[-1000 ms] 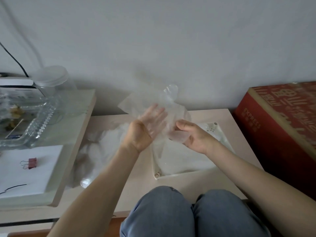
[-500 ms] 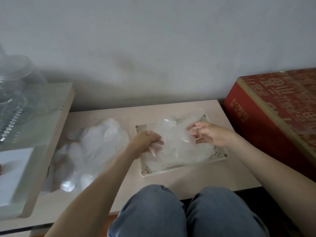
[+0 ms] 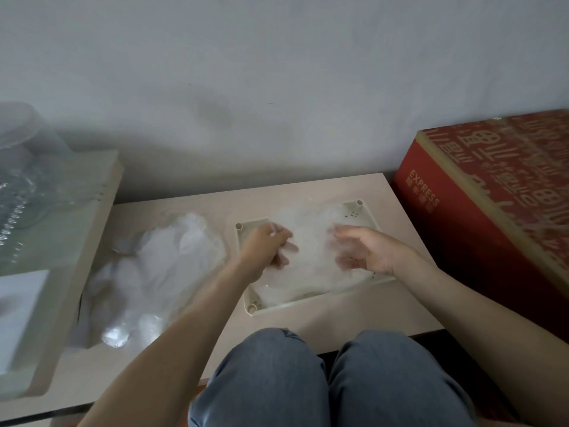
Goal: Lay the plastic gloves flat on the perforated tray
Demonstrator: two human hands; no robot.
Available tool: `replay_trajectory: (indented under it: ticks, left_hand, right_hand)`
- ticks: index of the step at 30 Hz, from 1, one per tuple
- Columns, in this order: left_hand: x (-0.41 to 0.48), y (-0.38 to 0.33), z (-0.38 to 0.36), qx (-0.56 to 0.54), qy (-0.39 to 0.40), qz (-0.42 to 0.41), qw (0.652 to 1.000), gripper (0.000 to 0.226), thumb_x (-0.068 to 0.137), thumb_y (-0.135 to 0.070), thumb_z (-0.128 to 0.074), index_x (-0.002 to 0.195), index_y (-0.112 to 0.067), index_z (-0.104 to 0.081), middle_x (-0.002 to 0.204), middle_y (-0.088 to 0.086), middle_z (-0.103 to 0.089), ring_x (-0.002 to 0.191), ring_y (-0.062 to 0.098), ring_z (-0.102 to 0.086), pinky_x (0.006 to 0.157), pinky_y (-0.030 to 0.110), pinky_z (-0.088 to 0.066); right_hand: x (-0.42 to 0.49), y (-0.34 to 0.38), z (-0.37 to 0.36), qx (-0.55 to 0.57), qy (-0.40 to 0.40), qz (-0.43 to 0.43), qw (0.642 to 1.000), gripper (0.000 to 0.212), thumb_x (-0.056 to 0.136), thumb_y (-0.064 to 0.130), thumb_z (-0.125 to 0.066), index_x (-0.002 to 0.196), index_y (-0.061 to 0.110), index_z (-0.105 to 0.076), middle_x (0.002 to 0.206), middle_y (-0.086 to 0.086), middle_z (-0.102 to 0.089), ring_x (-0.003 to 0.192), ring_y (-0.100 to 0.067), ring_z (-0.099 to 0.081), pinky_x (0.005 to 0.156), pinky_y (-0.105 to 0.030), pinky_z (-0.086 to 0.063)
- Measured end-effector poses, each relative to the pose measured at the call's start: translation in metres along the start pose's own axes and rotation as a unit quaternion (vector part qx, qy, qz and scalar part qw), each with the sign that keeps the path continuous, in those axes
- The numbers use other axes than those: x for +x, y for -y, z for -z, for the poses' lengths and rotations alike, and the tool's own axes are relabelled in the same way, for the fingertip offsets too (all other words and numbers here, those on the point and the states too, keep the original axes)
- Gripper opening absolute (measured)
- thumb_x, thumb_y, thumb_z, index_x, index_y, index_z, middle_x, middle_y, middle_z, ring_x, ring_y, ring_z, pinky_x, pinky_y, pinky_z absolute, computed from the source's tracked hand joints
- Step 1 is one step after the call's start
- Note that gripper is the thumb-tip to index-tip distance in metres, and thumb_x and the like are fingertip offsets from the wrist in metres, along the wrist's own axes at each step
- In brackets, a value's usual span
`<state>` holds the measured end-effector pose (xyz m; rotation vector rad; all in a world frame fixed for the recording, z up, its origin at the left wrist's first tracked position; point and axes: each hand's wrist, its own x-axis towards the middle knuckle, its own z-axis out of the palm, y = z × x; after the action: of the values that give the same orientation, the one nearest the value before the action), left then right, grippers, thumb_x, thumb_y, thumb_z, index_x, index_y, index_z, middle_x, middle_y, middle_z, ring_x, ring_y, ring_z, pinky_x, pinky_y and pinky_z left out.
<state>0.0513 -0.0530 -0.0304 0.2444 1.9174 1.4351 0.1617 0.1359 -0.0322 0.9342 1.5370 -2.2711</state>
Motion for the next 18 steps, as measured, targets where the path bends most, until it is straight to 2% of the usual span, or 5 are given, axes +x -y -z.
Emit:
replay_trajectory:
  ticks: [8,10,12,14,18]
  left_hand:
    - [-0.003,0.025,0.007,0.114,-0.058,0.043,0.991,0.015,0.099,-0.014,-0.043,0.109,-0.004,-0.047,0.072,0.004,-0.069,0.04,0.012,-0.056,0.041,0.021,-0.043]
    - [-0.005,0.026,0.006,0.204,-0.079,0.052,0.974,0.031,0.095,-0.016,-0.044,0.123,-0.004,-0.04,0.085,0.01,-0.069,0.058,0.015,-0.062,0.051,0.023,-0.045]
    - [-0.005,0.028,0.002,0.292,-0.107,0.035,0.95,0.057,0.093,-0.017,-0.048,0.142,-0.002,-0.023,0.123,0.018,-0.057,0.093,0.024,-0.061,0.071,0.027,-0.046]
    - [-0.007,0.031,-0.002,0.387,-0.147,-0.04,0.909,0.075,0.09,-0.018,-0.053,0.148,-0.006,-0.008,0.146,0.017,-0.028,0.127,0.031,-0.04,0.098,0.032,-0.037]
    - [-0.003,0.027,-0.003,0.555,-0.144,-0.213,0.791,0.06,0.093,-0.027,-0.05,0.146,-0.018,-0.023,0.154,0.011,-0.014,0.139,0.031,-0.019,0.114,0.043,-0.018]
  right_hand:
    - [0.003,-0.004,0.007,-0.053,-0.035,-0.035,0.997,0.023,0.097,0.028,-0.053,0.108,0.008,-0.051,0.097,-0.016,-0.063,0.059,-0.026,-0.065,0.049,-0.03,-0.055]
    - [0.006,-0.006,0.005,-0.07,-0.047,-0.011,0.996,0.023,0.095,0.016,-0.056,0.115,0.006,-0.048,0.095,-0.018,-0.064,0.061,-0.027,-0.066,0.053,-0.031,-0.056]
    - [0.008,-0.008,0.004,-0.095,-0.066,0.021,0.993,0.036,0.09,-0.001,-0.059,0.123,0.005,-0.047,0.087,-0.016,-0.063,0.059,-0.023,-0.062,0.052,-0.029,-0.055]
    - [0.01,-0.007,0.004,-0.175,-0.086,0.044,0.98,0.042,0.085,-0.007,-0.061,0.124,0.003,-0.052,0.079,-0.011,-0.059,0.056,-0.018,-0.055,0.05,-0.026,-0.05]
    - [0.014,-0.001,0.005,-0.324,-0.103,0.072,0.938,0.033,0.085,-0.001,-0.06,0.116,0.008,-0.06,0.077,-0.006,-0.057,0.052,-0.013,-0.05,0.05,-0.022,-0.045]
